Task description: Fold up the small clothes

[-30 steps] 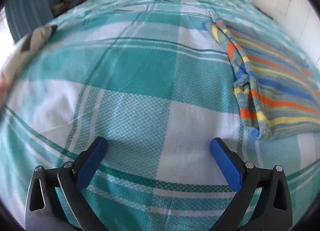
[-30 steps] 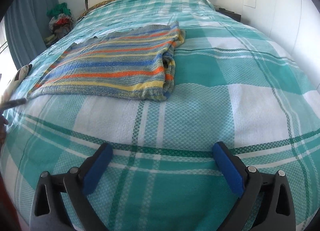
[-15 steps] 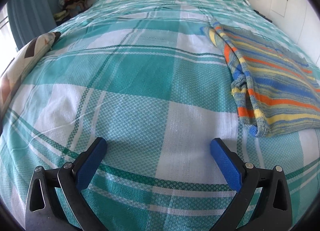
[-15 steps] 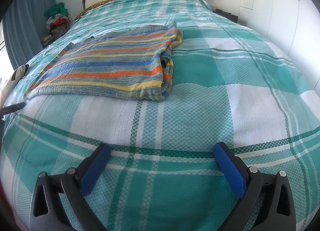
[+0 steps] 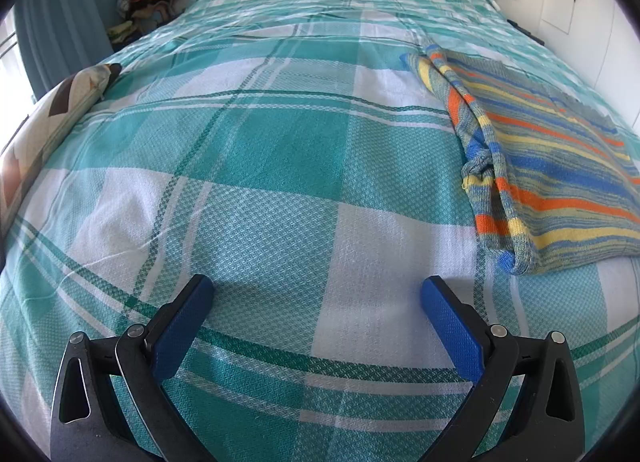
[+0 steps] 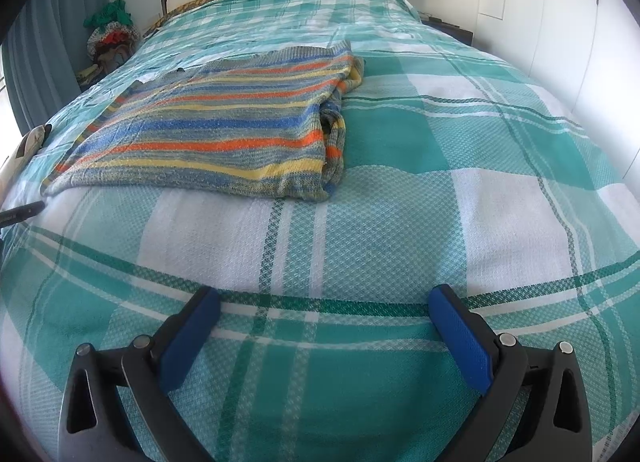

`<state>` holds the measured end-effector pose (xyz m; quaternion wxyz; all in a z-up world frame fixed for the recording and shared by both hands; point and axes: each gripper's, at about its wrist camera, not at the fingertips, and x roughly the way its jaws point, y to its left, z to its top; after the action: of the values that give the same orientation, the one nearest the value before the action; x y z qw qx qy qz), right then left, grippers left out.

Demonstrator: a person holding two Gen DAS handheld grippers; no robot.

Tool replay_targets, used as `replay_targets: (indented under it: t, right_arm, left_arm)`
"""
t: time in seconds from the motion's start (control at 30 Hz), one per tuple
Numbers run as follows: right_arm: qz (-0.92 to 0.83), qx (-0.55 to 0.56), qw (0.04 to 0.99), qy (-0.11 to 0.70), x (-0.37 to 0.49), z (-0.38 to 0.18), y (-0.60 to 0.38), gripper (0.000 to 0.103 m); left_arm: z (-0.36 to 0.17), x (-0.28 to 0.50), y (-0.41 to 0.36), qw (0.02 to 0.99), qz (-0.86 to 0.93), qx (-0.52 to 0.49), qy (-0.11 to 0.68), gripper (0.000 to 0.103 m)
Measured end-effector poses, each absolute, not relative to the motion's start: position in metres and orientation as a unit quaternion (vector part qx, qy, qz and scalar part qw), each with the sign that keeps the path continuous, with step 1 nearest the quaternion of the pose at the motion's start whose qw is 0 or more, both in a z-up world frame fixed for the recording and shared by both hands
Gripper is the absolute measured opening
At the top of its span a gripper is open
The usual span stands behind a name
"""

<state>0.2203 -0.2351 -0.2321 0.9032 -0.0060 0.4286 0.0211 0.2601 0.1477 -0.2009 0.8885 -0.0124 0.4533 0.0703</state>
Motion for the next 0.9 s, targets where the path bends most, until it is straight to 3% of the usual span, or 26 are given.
replay_targets:
  t: [0.9]
  right_arm:
    - [0.025, 0.0, 0.906, 0.423, 0.2176, -0.2313, -0.237, 0.102]
  left_arm:
    - [-0.2009, 0.2602, 0.1479, 0.889, 0.07, -0.012, 0.453, 0.103]
